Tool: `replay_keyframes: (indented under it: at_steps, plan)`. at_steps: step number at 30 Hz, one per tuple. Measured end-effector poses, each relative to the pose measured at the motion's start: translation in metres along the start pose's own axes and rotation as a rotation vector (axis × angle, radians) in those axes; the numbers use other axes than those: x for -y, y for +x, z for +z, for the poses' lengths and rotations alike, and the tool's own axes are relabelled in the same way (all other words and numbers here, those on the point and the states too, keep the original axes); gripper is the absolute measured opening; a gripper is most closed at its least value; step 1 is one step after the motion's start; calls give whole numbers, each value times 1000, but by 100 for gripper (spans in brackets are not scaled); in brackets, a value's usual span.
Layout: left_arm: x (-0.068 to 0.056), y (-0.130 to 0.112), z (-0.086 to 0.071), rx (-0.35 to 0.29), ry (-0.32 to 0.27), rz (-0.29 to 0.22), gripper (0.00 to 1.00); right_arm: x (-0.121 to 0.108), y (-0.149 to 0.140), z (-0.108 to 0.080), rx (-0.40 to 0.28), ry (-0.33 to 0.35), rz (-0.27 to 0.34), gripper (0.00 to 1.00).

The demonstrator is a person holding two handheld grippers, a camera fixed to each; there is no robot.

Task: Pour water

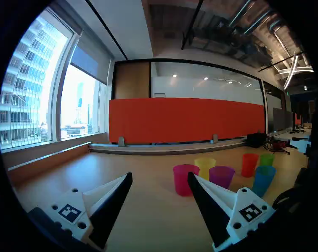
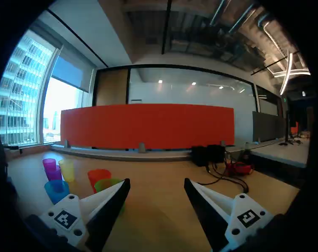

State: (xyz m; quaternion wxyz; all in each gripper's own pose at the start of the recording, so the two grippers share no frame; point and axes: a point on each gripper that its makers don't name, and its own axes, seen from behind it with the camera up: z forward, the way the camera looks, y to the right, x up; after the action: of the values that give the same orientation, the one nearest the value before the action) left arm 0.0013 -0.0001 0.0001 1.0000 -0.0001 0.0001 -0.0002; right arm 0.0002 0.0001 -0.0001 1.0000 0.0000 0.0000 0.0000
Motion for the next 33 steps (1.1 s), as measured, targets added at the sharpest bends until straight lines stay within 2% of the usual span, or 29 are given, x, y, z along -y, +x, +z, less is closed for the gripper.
replay_keyframes:
  at_steps: [12, 15, 24, 33]
  plan:
    - [3, -2, 1, 12, 16, 0, 97, -1, 1, 0, 6, 1, 1, 99]
    - [-1, 1, 3, 26, 8, 6, 97, -3, 5, 2, 17, 1, 7, 99]
    - [-21, 40, 7, 23, -51, 2, 97, -6, 44, 10, 14, 38, 9, 99]
    - [-24, 98, 15, 21, -81, 7, 98, -2, 96, 18, 27, 93, -25, 99]
